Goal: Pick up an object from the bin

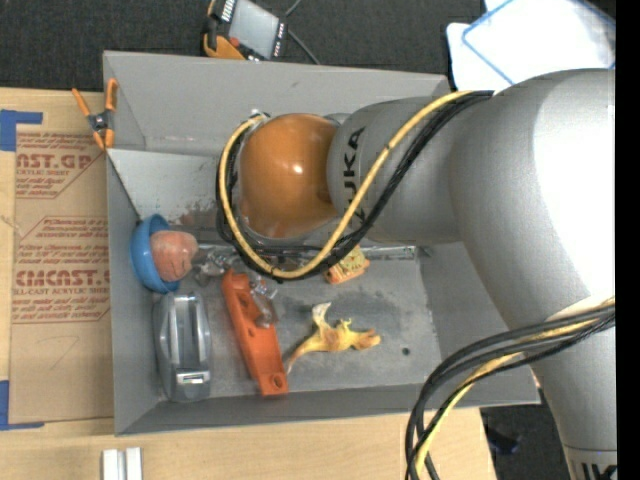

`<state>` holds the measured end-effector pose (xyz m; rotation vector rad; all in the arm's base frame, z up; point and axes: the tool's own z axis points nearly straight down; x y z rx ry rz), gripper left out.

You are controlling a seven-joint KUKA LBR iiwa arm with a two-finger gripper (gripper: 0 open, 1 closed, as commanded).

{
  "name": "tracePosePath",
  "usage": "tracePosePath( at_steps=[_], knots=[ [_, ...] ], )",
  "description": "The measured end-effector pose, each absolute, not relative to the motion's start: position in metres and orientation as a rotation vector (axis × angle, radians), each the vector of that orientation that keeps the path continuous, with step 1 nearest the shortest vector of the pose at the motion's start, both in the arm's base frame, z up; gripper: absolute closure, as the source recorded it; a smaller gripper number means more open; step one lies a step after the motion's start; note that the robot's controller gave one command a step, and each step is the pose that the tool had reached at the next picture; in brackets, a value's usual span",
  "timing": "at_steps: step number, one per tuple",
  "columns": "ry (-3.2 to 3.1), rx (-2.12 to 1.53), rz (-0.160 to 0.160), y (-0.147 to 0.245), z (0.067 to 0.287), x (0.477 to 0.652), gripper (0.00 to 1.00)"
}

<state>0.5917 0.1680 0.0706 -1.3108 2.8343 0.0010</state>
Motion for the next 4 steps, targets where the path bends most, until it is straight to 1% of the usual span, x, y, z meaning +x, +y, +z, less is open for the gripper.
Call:
tracePosePath(
  at_steps=[1,4],
  knots=[
    [2.85,-1.311,0.005,0.1738,0.0715,0.5275,1.0],
    [2.848,-1.308,0.008,0.1745,0.0764,0.5276,1.0]
  ],
)
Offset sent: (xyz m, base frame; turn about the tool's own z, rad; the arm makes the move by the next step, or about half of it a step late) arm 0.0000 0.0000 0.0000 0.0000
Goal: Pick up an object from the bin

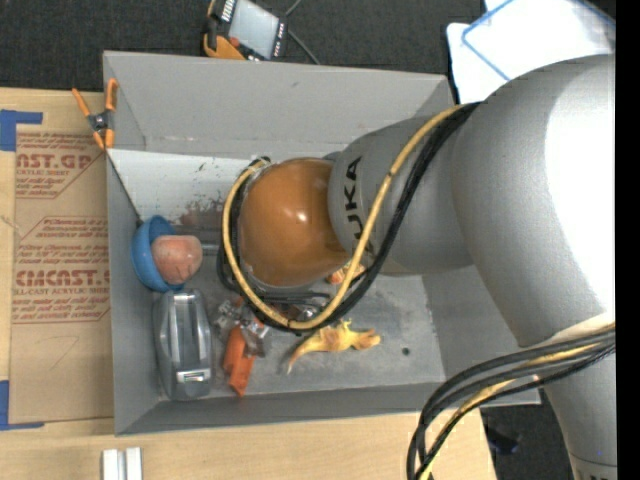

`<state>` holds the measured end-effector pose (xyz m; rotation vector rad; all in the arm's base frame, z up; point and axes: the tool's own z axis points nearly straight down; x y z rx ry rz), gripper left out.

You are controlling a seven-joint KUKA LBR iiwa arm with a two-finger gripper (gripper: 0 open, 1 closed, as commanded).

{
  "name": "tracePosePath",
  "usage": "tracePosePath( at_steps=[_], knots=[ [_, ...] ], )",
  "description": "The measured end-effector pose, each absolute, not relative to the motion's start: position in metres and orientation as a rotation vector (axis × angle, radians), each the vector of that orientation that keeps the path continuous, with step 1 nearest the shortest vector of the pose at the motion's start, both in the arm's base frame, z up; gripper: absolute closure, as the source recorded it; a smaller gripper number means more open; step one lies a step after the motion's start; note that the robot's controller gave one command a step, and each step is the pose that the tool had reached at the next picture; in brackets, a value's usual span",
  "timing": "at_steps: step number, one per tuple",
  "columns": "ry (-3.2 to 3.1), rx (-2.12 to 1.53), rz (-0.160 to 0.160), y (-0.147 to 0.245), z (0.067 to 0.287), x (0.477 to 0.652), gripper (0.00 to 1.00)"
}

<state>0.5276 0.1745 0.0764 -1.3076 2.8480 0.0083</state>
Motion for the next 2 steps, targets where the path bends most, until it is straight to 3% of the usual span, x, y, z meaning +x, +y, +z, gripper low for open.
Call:
tracePosePath(
  at_steps=[2],
  knots=[
    [2.85,-1.308,0.011,0.176,0.131,0.526,1.0]
  ],
)
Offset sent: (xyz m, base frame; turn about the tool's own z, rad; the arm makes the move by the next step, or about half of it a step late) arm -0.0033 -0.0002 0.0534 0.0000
